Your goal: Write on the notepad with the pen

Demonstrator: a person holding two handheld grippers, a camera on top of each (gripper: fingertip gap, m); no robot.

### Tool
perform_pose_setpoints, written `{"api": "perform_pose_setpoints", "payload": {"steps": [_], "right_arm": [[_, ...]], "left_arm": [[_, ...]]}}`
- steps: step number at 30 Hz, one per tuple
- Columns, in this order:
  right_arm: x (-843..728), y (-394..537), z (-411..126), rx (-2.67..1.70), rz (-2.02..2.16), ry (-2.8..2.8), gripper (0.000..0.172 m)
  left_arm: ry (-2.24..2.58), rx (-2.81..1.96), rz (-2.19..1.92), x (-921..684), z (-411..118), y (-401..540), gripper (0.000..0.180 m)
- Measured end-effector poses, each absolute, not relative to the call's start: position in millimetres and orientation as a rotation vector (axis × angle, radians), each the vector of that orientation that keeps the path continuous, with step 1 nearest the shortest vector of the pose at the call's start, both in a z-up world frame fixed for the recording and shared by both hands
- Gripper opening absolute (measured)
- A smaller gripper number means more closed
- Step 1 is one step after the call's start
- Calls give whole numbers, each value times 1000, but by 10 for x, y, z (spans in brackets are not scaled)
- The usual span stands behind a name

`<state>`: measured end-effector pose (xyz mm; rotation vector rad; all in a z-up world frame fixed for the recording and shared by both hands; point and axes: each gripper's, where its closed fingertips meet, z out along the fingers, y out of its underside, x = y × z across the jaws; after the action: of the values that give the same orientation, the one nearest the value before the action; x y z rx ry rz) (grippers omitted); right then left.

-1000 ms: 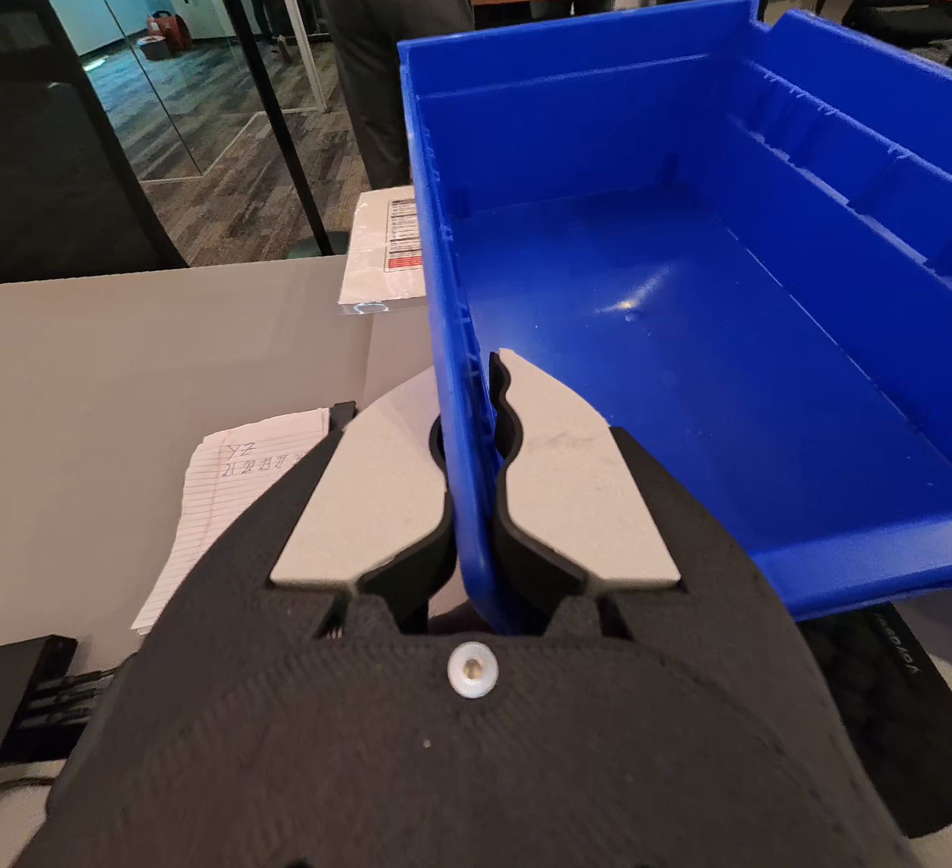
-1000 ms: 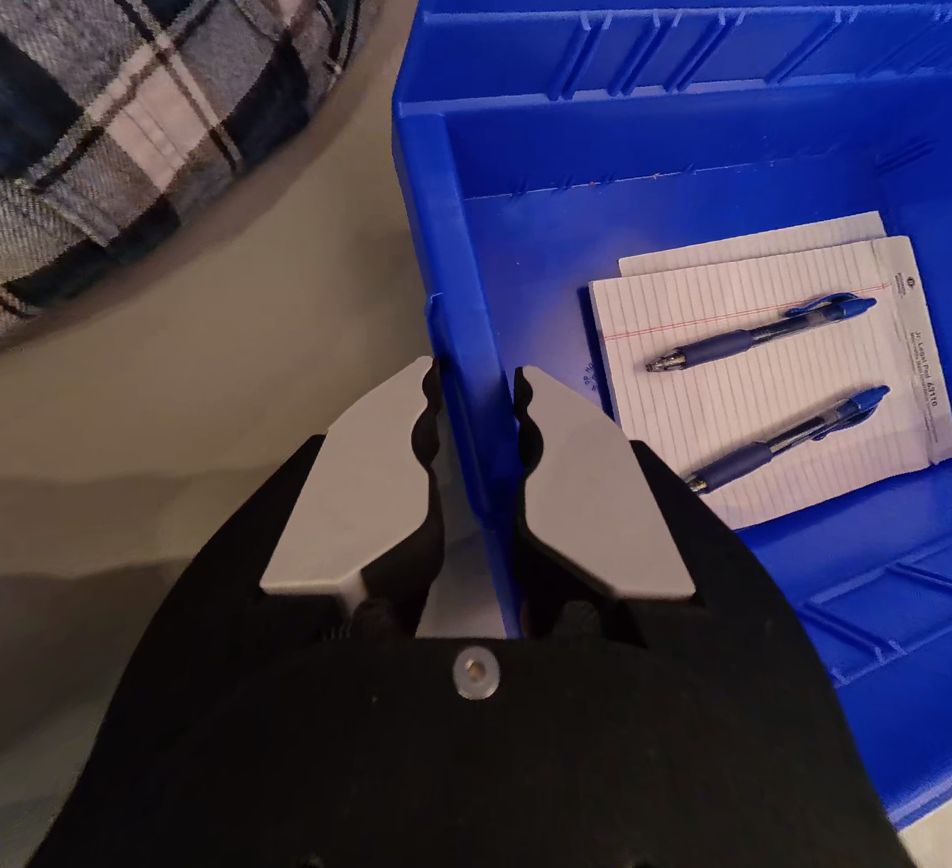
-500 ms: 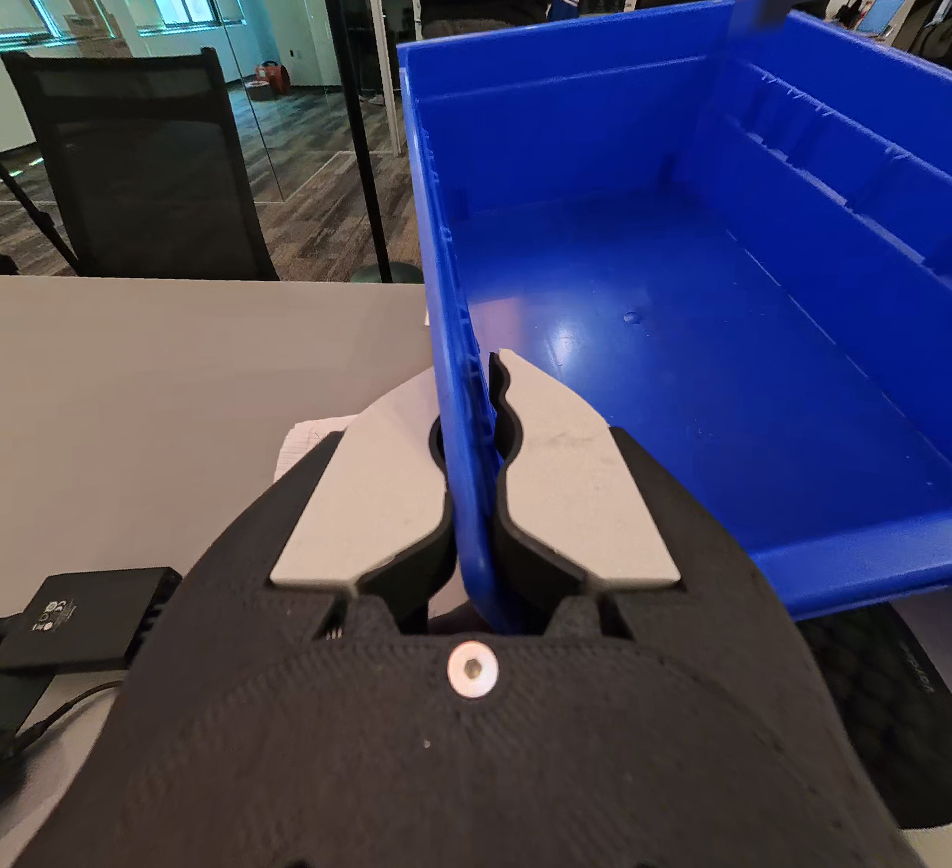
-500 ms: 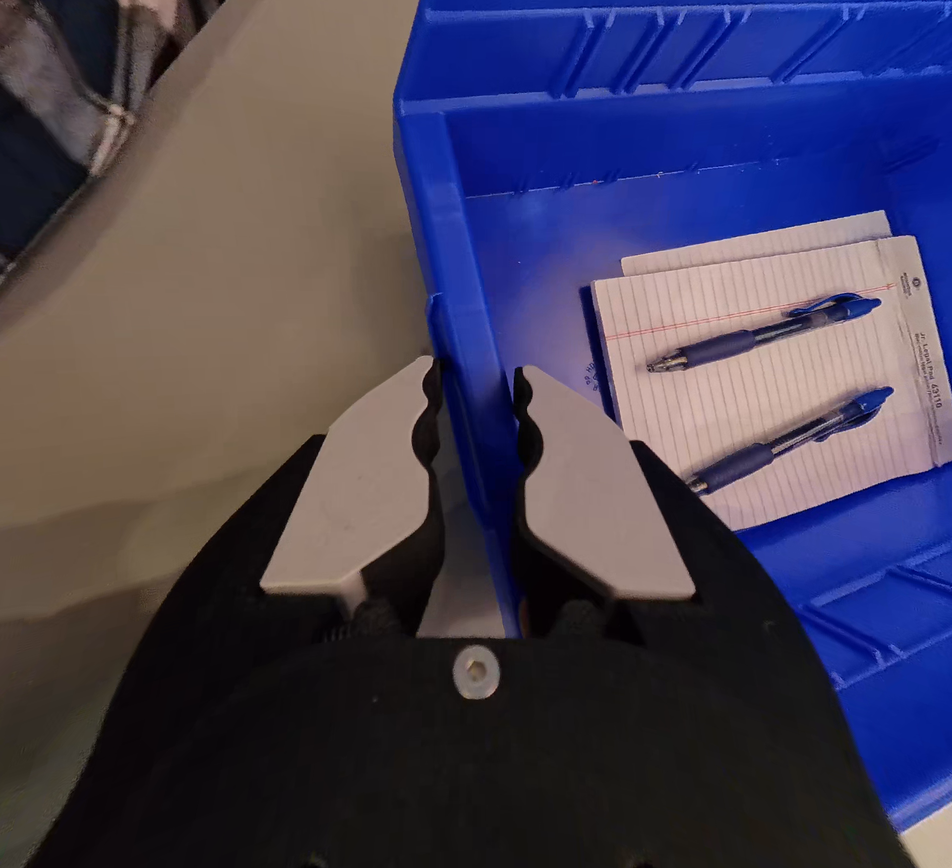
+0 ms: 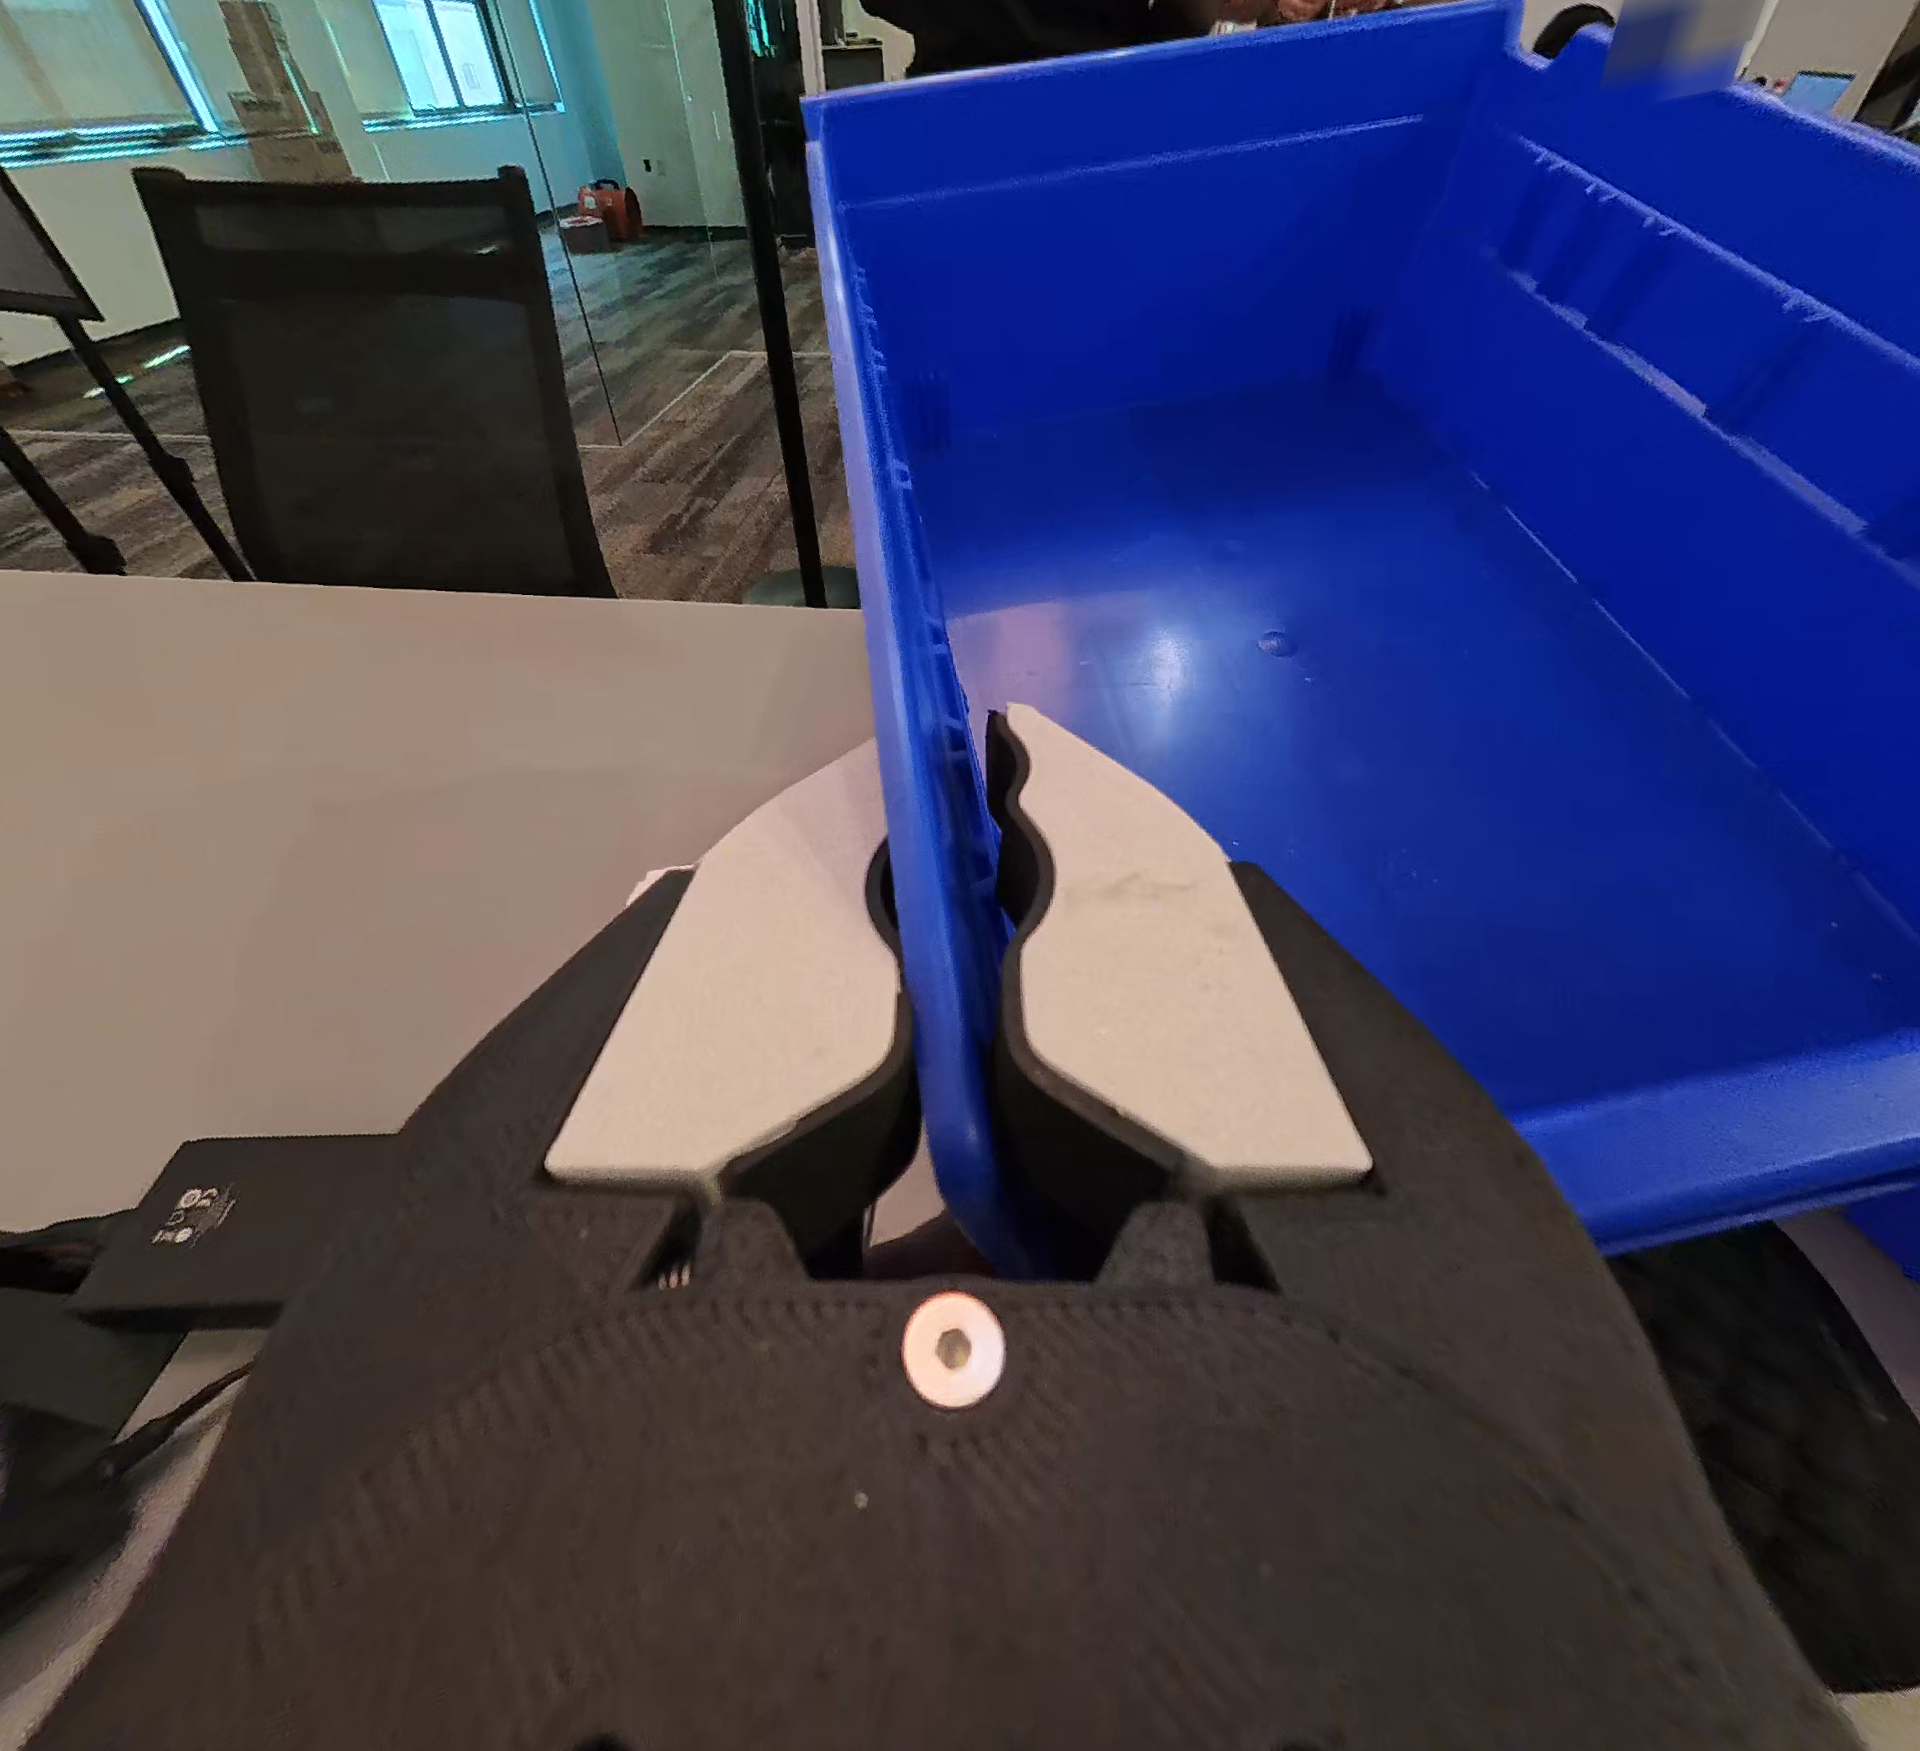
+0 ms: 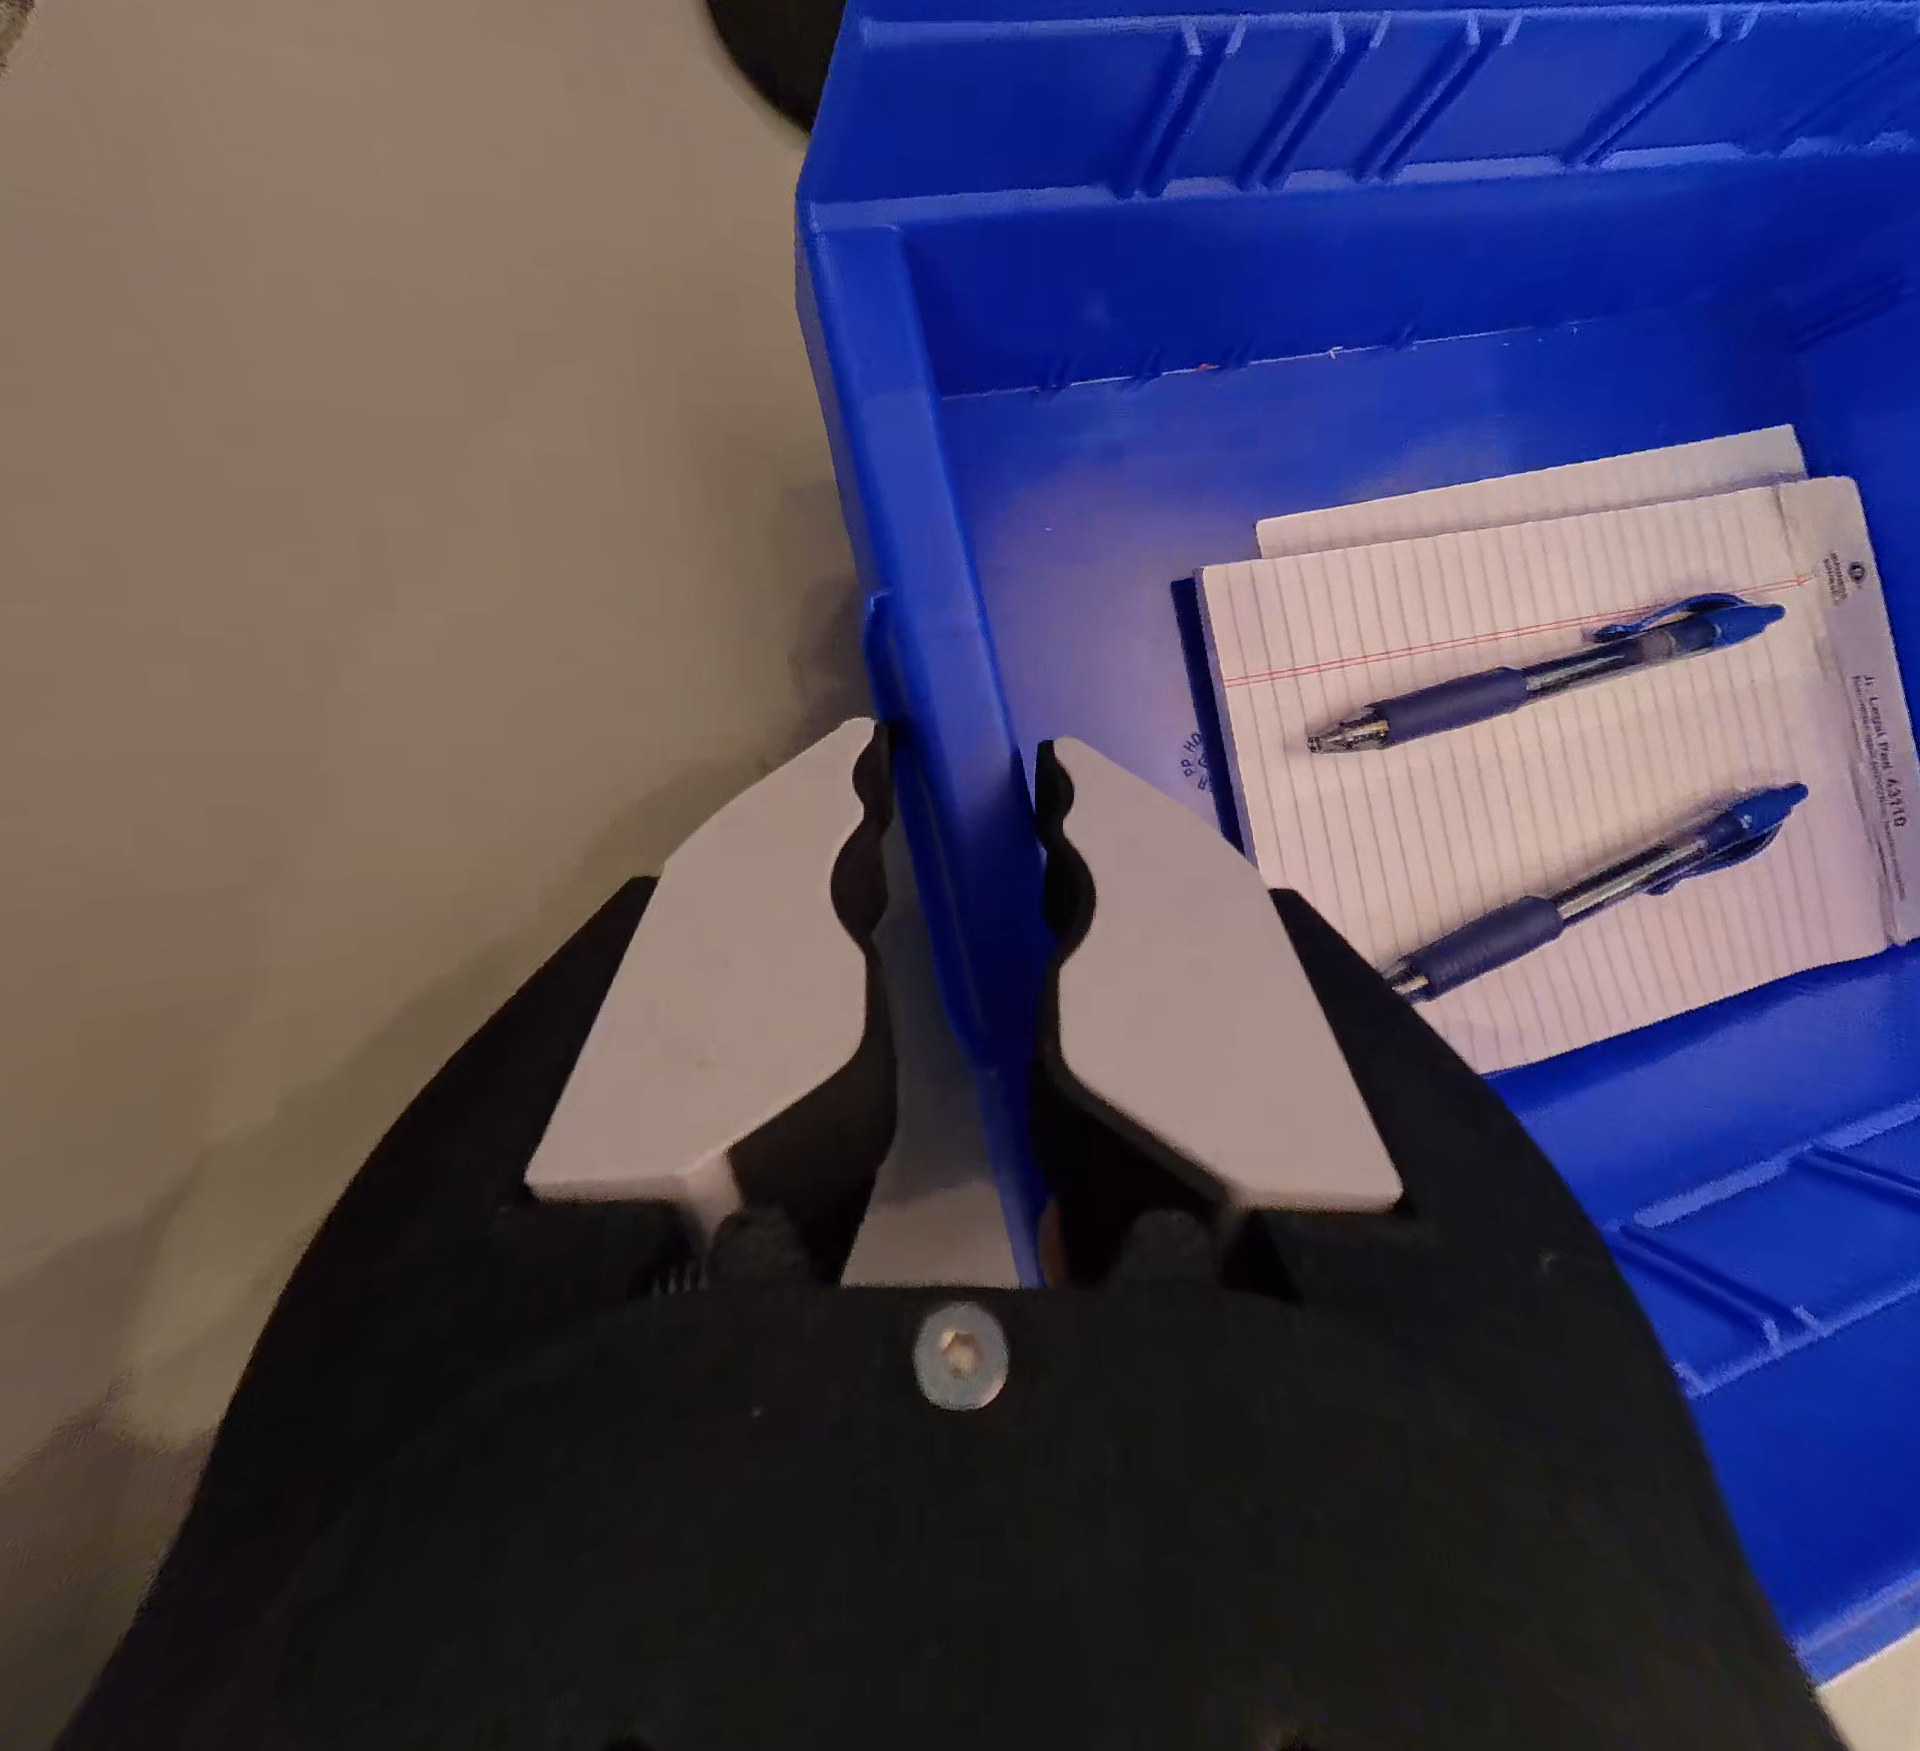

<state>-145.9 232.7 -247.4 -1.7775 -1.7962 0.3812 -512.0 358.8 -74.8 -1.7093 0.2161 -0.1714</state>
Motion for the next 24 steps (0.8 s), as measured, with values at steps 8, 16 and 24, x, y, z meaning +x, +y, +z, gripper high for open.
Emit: {"api": "perform_pose_setpoints", "payload": {"steps": [8, 16, 24], "right_arm": [[-1824, 2633, -2477, -1851, 331, -1687, 27], [-2035, 2843, -2481, -1923, 297, -1594, 27], [-2097, 2937, -2488, -1983, 301, -1553, 27]], "left_arm": [[179, -1686, -160, -5234, -663, 3541, 10], [160, -1668, -165, -5293, -609, 3517, 10], [150, -1651, -178, -5327, -570, 3492, 10]]}}
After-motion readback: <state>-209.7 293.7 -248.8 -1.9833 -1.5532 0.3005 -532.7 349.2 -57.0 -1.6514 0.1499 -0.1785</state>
